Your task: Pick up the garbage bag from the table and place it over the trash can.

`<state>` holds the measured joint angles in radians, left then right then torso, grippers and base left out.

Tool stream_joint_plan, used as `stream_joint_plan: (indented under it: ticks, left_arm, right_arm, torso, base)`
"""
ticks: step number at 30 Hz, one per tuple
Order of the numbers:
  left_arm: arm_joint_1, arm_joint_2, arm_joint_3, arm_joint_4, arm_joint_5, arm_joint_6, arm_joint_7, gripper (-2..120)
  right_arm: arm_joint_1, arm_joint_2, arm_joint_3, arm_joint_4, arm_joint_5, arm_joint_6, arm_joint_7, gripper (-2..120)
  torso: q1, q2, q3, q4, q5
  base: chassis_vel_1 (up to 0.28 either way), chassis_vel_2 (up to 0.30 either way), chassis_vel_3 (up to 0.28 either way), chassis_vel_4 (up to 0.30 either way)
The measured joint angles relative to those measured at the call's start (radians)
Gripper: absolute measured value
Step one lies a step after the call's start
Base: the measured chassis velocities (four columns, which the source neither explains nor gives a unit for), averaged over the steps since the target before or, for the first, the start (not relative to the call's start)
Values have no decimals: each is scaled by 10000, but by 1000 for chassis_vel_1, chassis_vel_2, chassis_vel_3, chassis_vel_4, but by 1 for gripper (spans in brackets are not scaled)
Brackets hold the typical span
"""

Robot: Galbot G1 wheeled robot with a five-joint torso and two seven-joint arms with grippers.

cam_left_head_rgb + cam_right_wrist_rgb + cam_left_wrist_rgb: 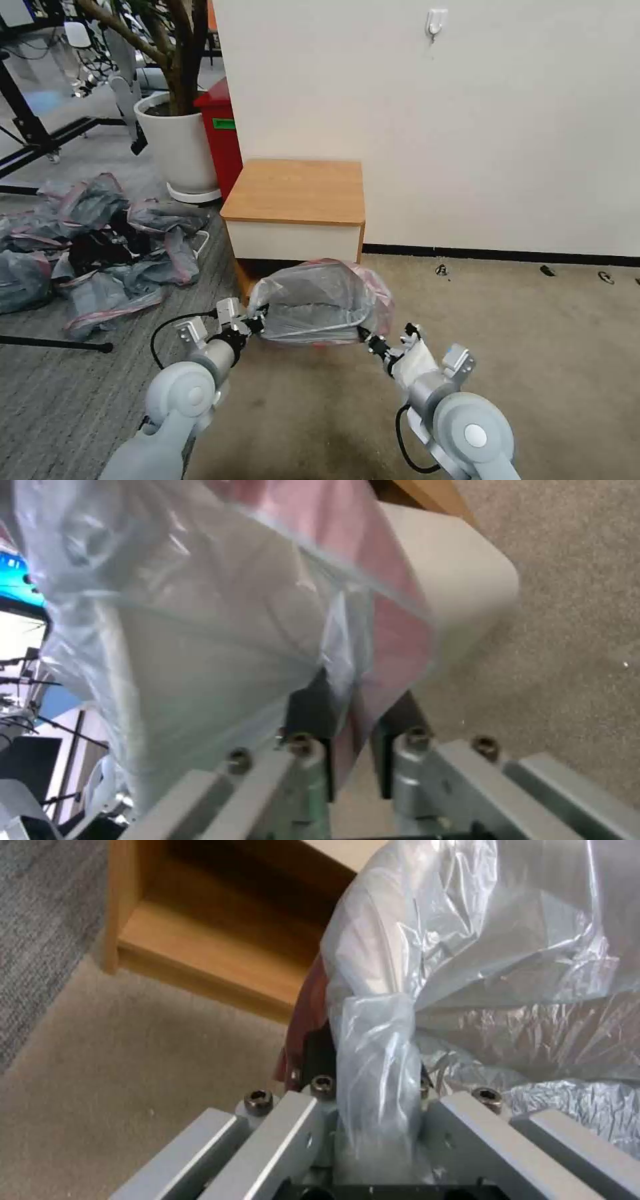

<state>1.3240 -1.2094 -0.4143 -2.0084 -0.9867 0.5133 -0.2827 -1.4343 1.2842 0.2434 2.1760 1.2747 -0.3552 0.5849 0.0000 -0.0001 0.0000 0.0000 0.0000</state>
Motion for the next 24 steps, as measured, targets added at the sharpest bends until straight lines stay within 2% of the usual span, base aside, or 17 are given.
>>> stream_joint_plan:
  ticks: [2,5,6,9,11,14,15,18,19,22,24]
  left_arm:
    - [-12,0,3,7,-1,0,-7,3]
    - [-100,21,21,70,-3,-24,-31,3]
    - [-100,21,21,70,-3,-24,-31,3]
    - [-204,113,41,162,6,-127,-37,3]
    - [-235,143,48,196,12,-170,-37,3]
    - [-370,231,49,305,26,-248,-38,3]
    - [-370,231,49,305,26,-248,-38,3]
    - [-444,280,48,356,26,-271,-41,3]
    - [-444,280,48,356,26,-271,-41,3]
    - [-469,369,47,406,27,-279,-41,3]
    - [-461,445,47,420,30,-288,-41,3]
  right_arm:
    - [-6,-17,-26,7,-74,1,0,20]
    - [-56,-125,-144,39,-534,23,-7,34]
    - [-56,-125,-144,39,-534,23,-7,34]
    - [-144,-263,-195,111,-952,70,-64,48]
    - [-172,-294,-207,141,-1063,74,-71,52]
    - [-269,-408,-249,253,-1469,81,-79,67]
    - [-269,-408,-249,253,-1469,81,-79,67]
    - [-334,-468,-296,281,-1888,62,-79,80]
    - [-334,-468,-296,281,-1888,62,-79,80]
    - [-447,-556,-298,327,-2630,94,-181,95]
    - [-506,-720,-256,430,-3062,181,-354,99]
  torso:
    - [0,0,0,0,1]
    - [0,0,0,0,0]
    - [0,0,0,0,0]
    - [0,1,0,0,0]
    - [0,0,0,0,0]
    - [0,0,0,0,0]
    - [0,0,0,0,0]
    - [0,1,0,0,0]
    - [0,1,0,0,0]
    - [0,0,0,-1,0]
    - [0,0,0,-1,0]
  base:
    - [0,0,0,0]
    - [0,0,0,0]
    - [0,0,0,0]
    - [0,0,0,0]
    - [0,0,0,0]
    - [0,0,0,0]
    - [0,0,0,0]
    - [0,0,0,0]
    - [0,0,0,0]
    - [0,0,0,0]
    - [0,0,0,0]
